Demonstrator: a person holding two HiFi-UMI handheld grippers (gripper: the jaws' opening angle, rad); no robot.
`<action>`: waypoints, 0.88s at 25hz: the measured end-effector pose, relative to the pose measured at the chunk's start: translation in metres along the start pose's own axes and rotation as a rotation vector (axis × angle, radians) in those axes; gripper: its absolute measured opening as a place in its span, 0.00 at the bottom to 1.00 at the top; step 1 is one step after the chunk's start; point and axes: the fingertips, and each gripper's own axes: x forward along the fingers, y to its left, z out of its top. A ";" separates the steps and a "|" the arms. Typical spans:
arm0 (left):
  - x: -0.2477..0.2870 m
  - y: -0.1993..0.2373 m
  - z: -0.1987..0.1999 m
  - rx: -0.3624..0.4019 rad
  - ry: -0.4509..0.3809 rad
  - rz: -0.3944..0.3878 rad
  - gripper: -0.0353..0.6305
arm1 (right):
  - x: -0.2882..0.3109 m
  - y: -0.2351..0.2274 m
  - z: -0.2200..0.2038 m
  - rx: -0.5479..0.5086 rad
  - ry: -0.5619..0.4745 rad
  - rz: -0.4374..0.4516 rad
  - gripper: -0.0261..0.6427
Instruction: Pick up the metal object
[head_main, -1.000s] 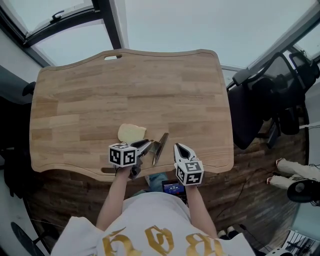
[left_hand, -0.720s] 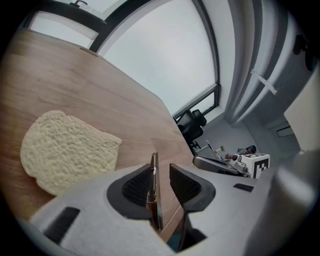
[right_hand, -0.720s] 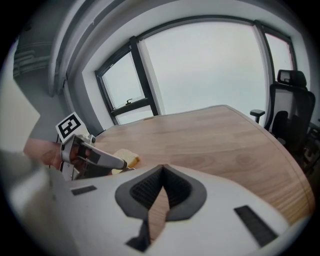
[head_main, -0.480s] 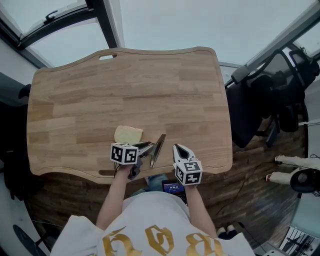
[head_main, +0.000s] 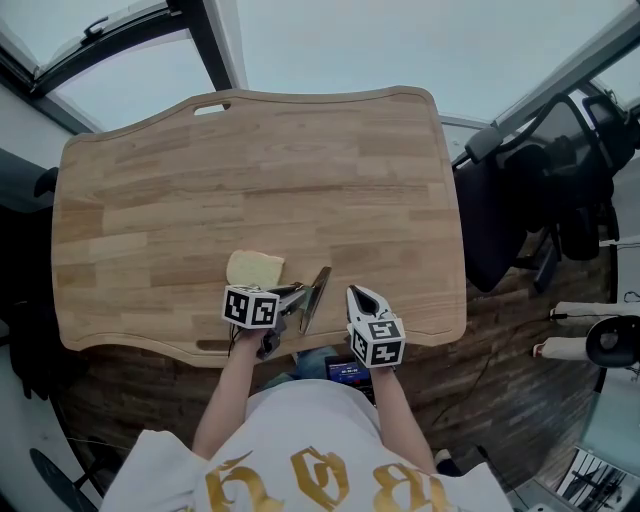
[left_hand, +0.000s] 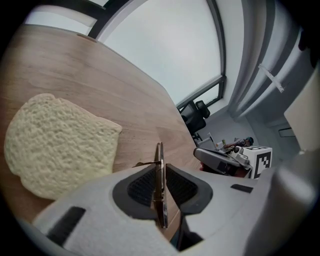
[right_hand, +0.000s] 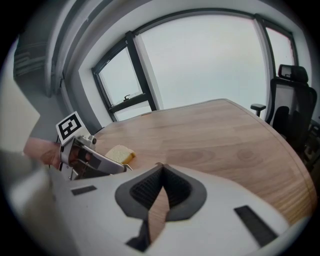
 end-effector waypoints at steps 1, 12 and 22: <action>0.000 0.001 -0.001 0.000 0.006 0.002 0.15 | 0.000 -0.001 0.000 0.001 0.001 0.000 0.06; 0.002 0.002 -0.005 -0.019 0.042 0.008 0.14 | 0.000 -0.009 0.006 0.010 -0.010 -0.007 0.06; 0.005 0.004 -0.006 -0.046 0.020 0.039 0.13 | -0.003 -0.008 -0.001 0.013 -0.012 0.005 0.06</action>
